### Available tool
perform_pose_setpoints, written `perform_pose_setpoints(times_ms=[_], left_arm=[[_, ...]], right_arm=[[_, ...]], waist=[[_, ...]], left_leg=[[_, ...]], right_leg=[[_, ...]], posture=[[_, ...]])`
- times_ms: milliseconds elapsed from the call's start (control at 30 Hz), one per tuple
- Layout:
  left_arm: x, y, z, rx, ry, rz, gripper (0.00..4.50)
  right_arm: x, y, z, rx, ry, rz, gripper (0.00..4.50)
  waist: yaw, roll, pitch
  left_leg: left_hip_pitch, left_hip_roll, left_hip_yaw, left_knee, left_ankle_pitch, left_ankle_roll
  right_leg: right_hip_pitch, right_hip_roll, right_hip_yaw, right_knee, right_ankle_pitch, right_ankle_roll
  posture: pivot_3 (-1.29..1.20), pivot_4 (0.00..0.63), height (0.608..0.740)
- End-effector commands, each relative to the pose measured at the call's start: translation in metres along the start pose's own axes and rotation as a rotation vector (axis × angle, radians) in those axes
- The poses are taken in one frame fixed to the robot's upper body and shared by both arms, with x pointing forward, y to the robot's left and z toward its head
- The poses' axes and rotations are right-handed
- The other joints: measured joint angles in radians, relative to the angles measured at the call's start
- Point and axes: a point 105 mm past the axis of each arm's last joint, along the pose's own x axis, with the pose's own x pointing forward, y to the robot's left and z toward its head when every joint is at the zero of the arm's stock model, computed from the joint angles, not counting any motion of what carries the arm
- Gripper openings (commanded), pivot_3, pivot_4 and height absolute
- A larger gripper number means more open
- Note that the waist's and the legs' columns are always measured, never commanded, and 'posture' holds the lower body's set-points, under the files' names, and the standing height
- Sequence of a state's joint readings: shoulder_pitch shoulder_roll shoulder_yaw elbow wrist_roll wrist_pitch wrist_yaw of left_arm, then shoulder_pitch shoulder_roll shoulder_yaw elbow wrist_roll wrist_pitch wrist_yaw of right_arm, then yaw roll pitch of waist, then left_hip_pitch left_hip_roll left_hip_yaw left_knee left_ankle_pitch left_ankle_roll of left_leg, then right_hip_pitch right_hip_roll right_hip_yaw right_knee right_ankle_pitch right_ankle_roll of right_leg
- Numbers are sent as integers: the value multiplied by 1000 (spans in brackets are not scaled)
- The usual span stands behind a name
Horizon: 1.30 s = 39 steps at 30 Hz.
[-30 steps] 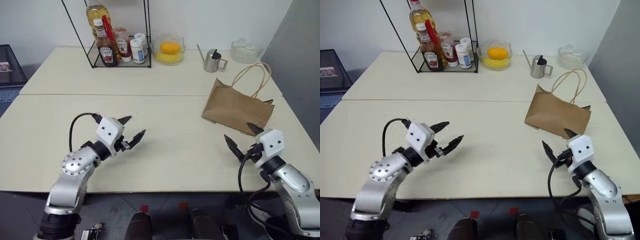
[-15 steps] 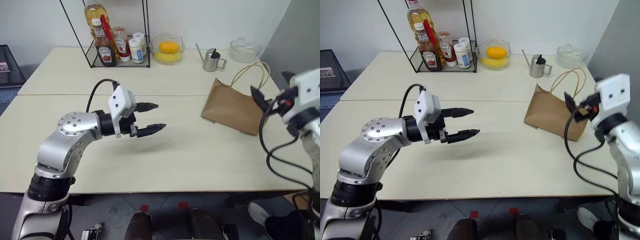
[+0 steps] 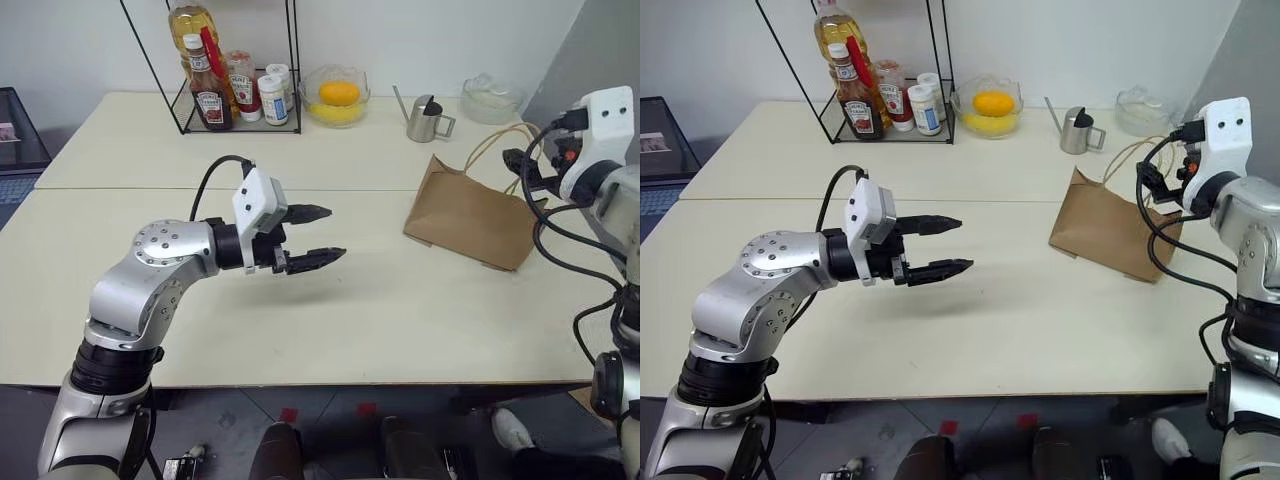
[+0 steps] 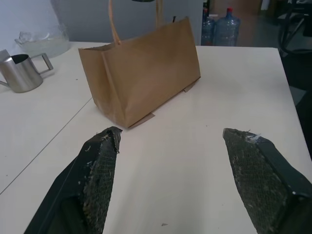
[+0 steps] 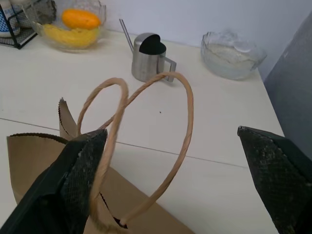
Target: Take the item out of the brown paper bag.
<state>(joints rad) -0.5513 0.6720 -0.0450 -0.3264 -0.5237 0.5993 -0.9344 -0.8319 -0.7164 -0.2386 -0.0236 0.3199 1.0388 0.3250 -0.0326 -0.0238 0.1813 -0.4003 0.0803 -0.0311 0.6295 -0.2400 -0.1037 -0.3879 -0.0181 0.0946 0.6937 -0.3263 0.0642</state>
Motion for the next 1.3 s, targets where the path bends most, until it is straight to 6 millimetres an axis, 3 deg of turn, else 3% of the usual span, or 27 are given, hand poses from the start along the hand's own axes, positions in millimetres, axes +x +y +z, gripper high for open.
perform_pose_setpoints(times_ms=[33,133,200,567,833,1067,1300], left_arm=[[0,-1,10,61,-17,-10,3575],[0,-1,9,64,-10,-7,3575],[-1,0,8,66,-5,-4,3600],[-11,4,-3,46,36,50,3600],[-33,8,-21,5,100,122,3600],[-48,9,-14,-52,75,156,3600],[-68,4,-25,-135,104,198,3600]], right_arm=[[0,-8,21,22,-36,-12,4500],[3,-10,25,26,-30,-10,4500],[5,-10,27,43,-27,-3,3947],[11,3,35,57,-47,75,24],[9,22,53,-150,-120,174,24],[5,46,72,-354,-226,297,24],[8,68,96,-448,-328,381,24]], waist=[[0,0,0],[0,0,0],[0,0,0],[0,1,0],[-1,1,1],[-1,2,2],[-8,4,4]], left_leg=[[0,0,0,0,0,0],[0,0,0,0,0,0],[0,0,0,0,0,0],[0,0,0,0,0,0],[0,0,1,0,0,1],[-1,0,1,0,-1,1],[-1,1,2,-1,-1,1]], right_leg=[[0,0,0,0,0,0],[0,0,0,0,0,0],[0,0,0,0,0,0],[0,0,0,0,0,0],[-1,0,0,0,0,0],[-1,0,0,-1,0,0],[-2,0,1,-1,0,0]], posture=[[0,150,740],[0,150,740],[0,150,740],[0,150,740],[0,150,740],[0,150,740],[0,150,740]])
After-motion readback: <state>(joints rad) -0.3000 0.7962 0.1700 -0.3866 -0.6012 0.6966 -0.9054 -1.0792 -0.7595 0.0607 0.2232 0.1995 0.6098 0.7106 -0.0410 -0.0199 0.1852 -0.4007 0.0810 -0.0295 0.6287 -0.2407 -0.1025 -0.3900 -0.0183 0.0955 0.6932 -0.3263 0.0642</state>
